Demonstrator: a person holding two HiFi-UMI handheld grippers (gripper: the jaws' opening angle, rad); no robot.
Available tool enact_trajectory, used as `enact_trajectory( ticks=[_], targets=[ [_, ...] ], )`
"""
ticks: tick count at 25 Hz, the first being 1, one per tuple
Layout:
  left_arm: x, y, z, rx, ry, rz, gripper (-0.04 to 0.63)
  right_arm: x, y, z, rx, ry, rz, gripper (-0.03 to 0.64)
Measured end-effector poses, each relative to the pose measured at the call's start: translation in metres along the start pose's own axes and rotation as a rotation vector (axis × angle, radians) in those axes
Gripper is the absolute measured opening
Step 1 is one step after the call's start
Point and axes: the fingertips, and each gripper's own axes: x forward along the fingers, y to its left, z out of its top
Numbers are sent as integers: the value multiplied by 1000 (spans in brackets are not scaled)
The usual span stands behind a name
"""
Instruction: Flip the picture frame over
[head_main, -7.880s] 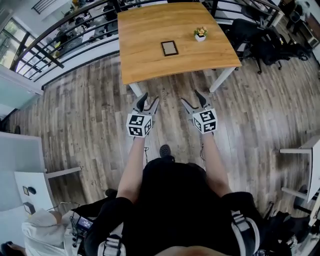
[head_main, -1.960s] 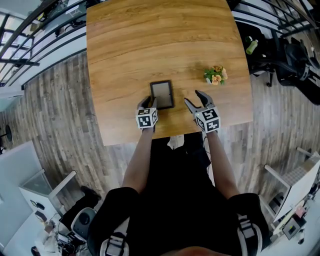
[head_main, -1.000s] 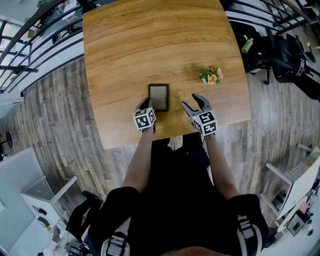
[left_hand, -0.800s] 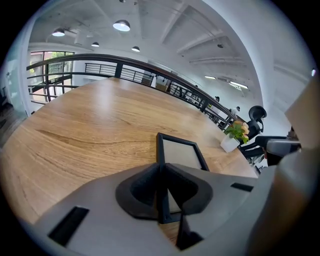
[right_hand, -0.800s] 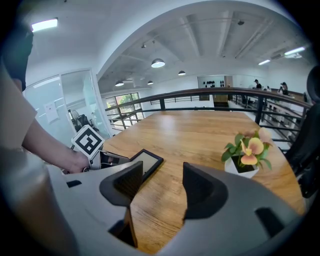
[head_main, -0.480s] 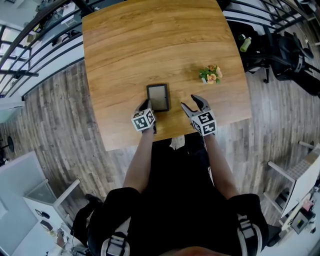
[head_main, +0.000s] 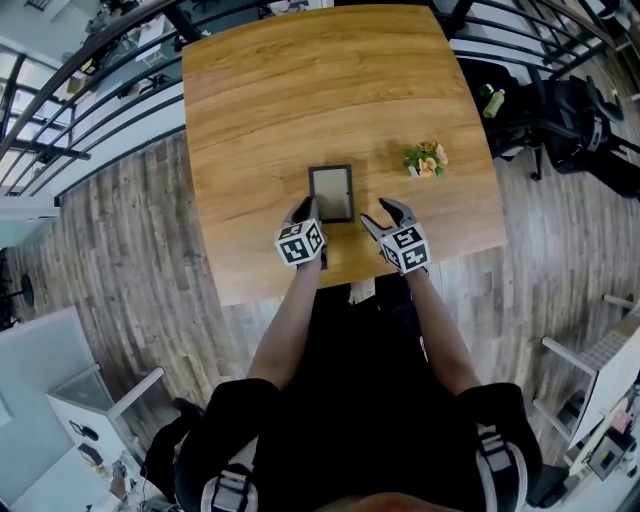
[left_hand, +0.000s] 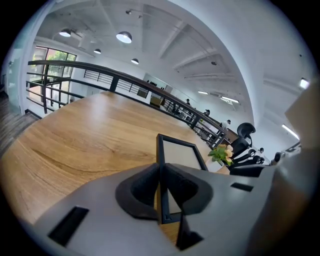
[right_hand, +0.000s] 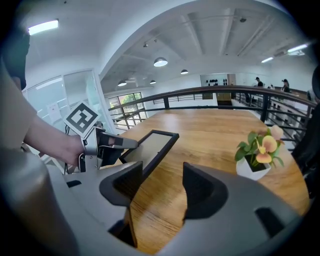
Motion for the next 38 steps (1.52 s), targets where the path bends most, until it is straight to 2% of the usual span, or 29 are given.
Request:
enact_trajectory(
  ticks=[10,17,24,28,34,38],
  targets=[
    [-21,-20,40,37,-77,-32,60,3,15,31,-11,-61,41,249],
    [-32,-25,60,46,-125,-41,60,4,13,44,56,-111,60,247],
    [-39,-31,71,51,-154,-59,60,14,29,48,206,-128,191,239],
    [-43,-34,73,52,-164,-73,60,19,45,48,268,-114,298,201],
    [-43,-38,74,57,-169,-93,60,16,46,55,328,-138,335,182],
    [-44,-32,75,51,-172,-95,60,13,48,61,424,-166,397,127]
  ],
)
